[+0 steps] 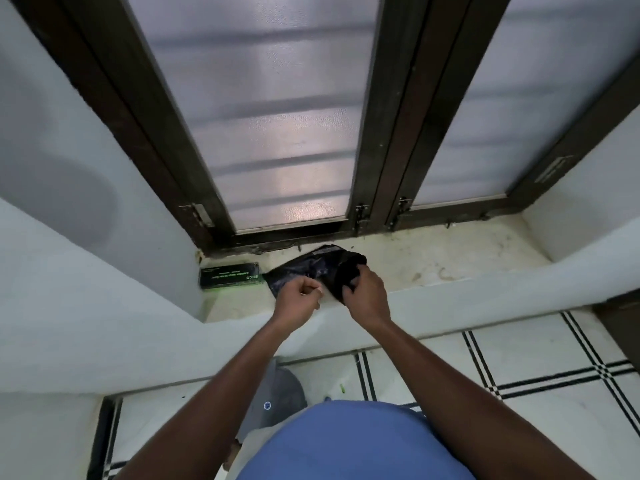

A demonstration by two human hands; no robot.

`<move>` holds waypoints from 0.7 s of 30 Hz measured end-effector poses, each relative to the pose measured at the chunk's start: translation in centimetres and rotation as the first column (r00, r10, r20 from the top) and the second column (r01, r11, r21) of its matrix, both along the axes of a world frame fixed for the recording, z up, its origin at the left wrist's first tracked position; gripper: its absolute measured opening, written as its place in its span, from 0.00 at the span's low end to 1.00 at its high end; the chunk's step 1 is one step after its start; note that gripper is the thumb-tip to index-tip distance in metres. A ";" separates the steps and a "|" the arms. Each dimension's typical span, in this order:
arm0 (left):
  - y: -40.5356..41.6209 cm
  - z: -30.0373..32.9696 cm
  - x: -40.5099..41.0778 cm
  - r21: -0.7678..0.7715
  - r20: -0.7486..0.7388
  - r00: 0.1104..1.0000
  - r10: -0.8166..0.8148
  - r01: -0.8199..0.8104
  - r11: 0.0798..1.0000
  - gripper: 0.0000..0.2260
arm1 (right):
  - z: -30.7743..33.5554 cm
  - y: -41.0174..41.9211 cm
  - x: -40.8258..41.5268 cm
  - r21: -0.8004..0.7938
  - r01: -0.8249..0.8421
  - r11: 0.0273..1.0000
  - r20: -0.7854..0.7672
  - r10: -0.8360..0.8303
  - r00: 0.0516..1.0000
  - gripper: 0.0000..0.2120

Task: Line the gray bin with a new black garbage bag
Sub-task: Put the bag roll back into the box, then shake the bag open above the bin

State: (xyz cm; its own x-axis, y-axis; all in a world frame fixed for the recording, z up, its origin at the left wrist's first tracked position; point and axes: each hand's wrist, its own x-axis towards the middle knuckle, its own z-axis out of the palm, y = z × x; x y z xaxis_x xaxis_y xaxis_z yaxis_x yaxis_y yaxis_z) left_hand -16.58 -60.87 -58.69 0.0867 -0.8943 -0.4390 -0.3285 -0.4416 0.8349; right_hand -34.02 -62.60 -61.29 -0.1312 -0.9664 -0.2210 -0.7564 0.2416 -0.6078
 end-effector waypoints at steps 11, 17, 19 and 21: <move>0.4 1.7 3.9 -0.104 0.080 0.993 -0.089 0.097 0.990 0.26 | 0.4 0.6 0.5 0.024 -0.325 0.946 -0.248 0.320 0.914 0.10; 2.6 5.3 5.0 0.105 -0.289 0.956 -0.036 0.070 0.992 0.19 | 6.8 3.4 -0.5 0.180 -0.277 0.944 0.708 0.071 0.702 0.09; 4.1 6.8 5.5 0.123 -0.417 0.909 -0.016 0.074 0.990 0.20 | 8.0 4.4 -1.0 0.199 -0.293 0.935 0.751 0.047 0.659 0.09; 5.5 7.6 5.8 0.093 -0.414 0.910 -0.021 0.065 0.994 0.17 | 8.5 5.0 -1.0 0.226 -0.283 0.932 0.760 0.013 0.650 0.08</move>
